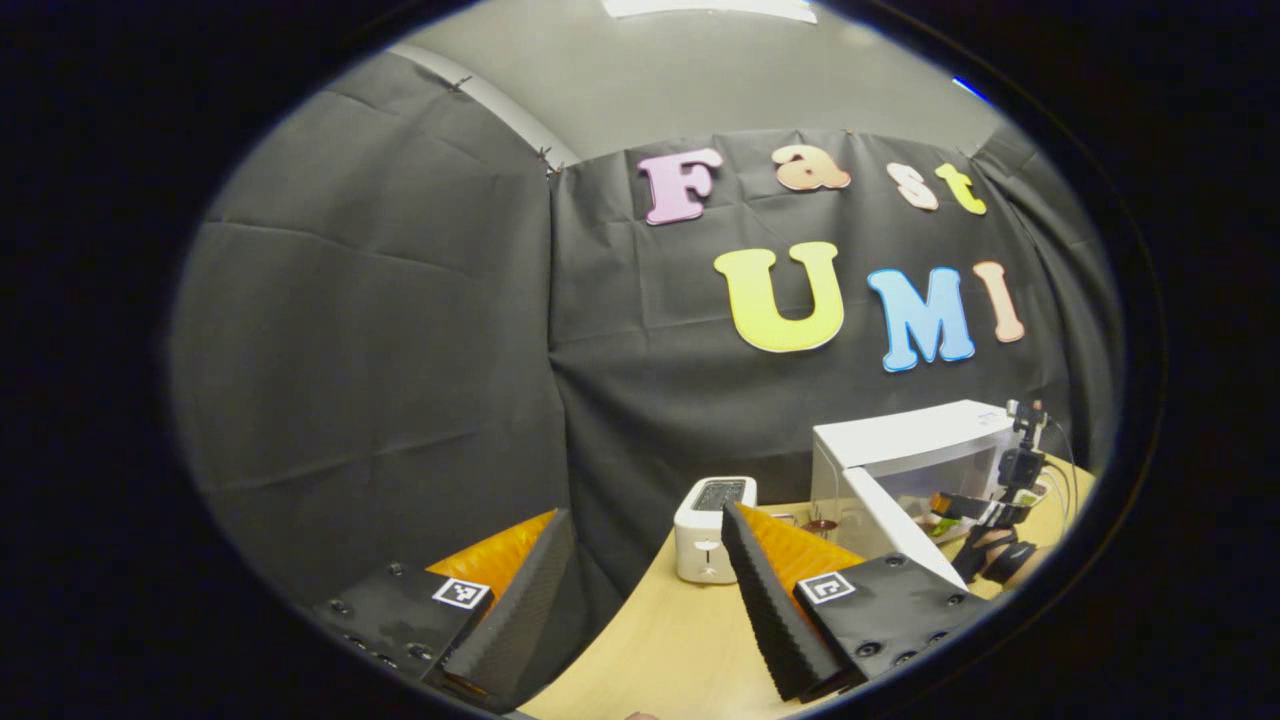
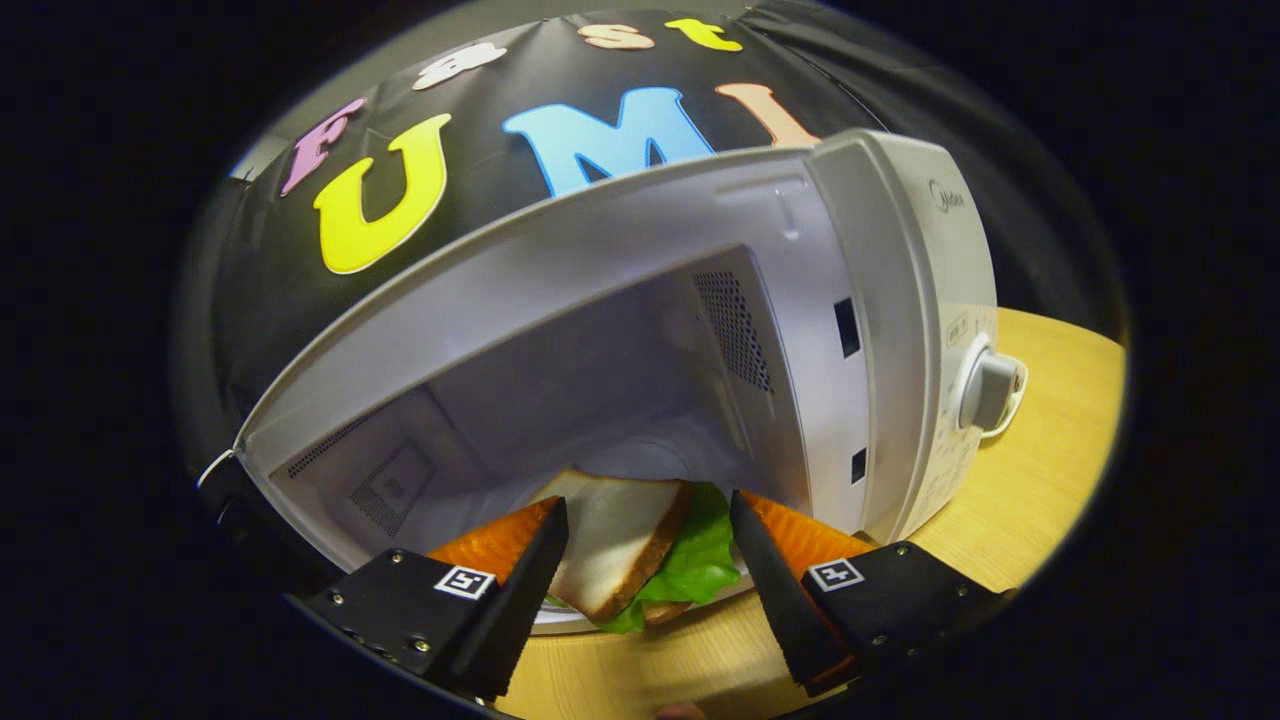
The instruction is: Open the microwave oven with the left hand, put the food in, and close the microwave oven.
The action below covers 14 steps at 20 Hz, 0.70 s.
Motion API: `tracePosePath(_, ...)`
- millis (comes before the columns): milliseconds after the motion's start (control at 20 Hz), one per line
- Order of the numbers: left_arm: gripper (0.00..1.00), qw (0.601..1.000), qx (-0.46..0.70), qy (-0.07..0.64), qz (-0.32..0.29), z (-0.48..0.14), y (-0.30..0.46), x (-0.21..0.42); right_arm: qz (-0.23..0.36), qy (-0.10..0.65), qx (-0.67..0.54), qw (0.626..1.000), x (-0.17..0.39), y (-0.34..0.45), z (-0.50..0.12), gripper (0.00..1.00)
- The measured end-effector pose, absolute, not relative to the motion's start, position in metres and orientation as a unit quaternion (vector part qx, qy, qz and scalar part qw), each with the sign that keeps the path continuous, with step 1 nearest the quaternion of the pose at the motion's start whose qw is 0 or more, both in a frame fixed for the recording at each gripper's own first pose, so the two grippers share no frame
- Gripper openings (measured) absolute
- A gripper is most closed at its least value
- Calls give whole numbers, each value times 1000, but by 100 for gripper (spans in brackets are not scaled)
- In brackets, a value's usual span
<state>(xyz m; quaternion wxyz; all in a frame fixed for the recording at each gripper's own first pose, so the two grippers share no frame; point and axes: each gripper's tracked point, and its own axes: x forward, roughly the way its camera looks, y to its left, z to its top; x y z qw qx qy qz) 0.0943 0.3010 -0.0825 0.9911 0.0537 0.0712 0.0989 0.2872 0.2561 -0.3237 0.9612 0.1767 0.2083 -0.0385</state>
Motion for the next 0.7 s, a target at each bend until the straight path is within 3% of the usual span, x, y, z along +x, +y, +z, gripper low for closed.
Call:
tracePosePath(450, 99, 992, 52, 60, 97, -93, 290, 88, 37, 140, 100, 984, 224, 242, -214, 98)
tracePosePath(500, 94, 992, 51, 56, 96, -96, 286, 88, 44, 133, 100, 985, 217, 237, -200, 98)
tracePosePath(550, 99, 993, 47, 56, 97, -98, 283, 87, 47, 125, 94, 987, 210, 230, -187, 98)
tracePosePath(700, 99, 992, 28, 64, 101, -111, 278, 81, 53, 94, 66, 992, 189, 209, -148, 97)
